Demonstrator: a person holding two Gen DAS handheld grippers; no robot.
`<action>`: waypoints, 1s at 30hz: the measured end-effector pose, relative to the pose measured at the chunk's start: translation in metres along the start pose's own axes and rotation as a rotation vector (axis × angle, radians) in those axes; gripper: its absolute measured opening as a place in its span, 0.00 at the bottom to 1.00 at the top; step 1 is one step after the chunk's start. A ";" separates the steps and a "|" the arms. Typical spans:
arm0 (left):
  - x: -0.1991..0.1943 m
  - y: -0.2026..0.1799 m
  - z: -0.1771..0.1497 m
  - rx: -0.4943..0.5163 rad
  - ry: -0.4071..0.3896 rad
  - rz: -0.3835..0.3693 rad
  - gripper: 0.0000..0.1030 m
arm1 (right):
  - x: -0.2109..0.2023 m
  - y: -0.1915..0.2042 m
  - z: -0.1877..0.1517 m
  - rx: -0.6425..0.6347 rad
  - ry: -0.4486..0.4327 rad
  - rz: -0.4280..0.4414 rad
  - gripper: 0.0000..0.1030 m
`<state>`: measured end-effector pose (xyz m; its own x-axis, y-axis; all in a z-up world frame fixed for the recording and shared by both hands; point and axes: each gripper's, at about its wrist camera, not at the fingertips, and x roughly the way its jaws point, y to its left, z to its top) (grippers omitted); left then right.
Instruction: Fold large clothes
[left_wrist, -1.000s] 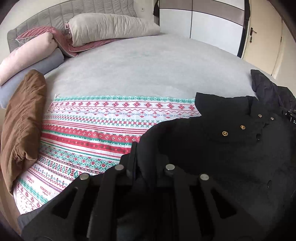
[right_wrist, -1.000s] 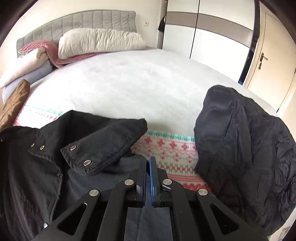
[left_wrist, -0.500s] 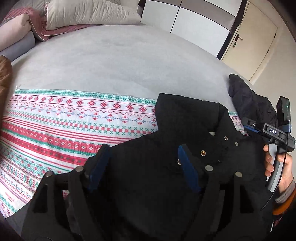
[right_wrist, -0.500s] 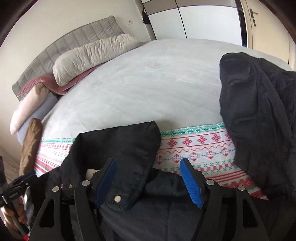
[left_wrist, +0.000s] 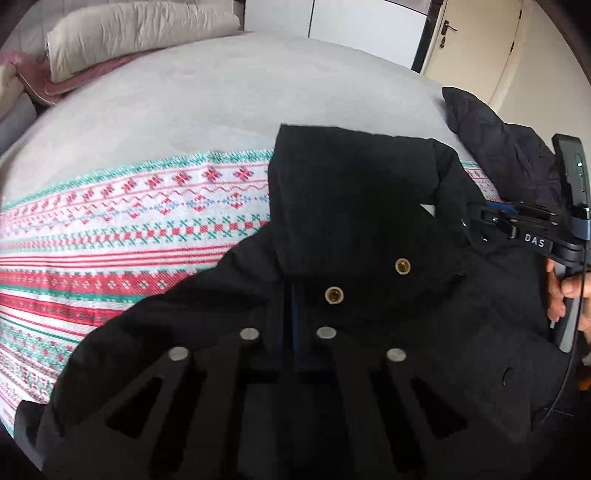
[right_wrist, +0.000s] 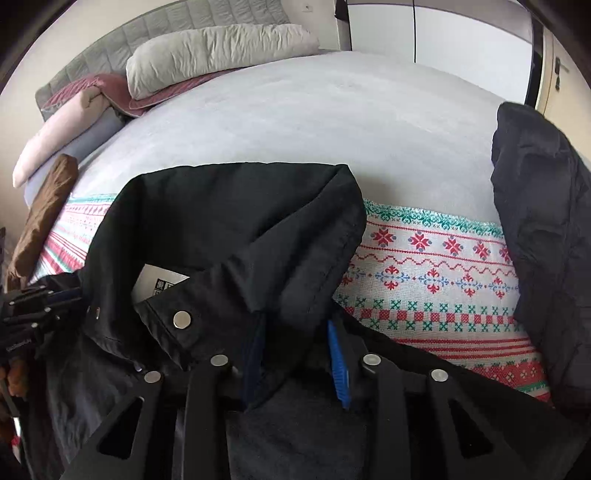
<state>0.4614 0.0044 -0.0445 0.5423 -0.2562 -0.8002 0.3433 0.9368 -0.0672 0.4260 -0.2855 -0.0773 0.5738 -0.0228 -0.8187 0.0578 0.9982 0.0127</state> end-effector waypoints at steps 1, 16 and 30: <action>-0.007 -0.003 0.003 -0.015 -0.042 0.031 0.02 | -0.006 0.005 0.000 0.004 -0.033 -0.021 0.15; -0.027 0.020 -0.023 -0.179 -0.058 0.062 0.72 | -0.021 -0.002 -0.010 0.055 -0.087 -0.164 0.59; -0.190 0.071 -0.141 -0.303 0.022 0.109 0.80 | -0.195 0.048 -0.087 -0.109 -0.075 -0.139 0.74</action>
<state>0.2746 0.1527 0.0186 0.5455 -0.1487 -0.8248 0.0389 0.9876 -0.1523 0.2456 -0.2282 0.0331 0.6263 -0.1611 -0.7628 0.0542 0.9850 -0.1636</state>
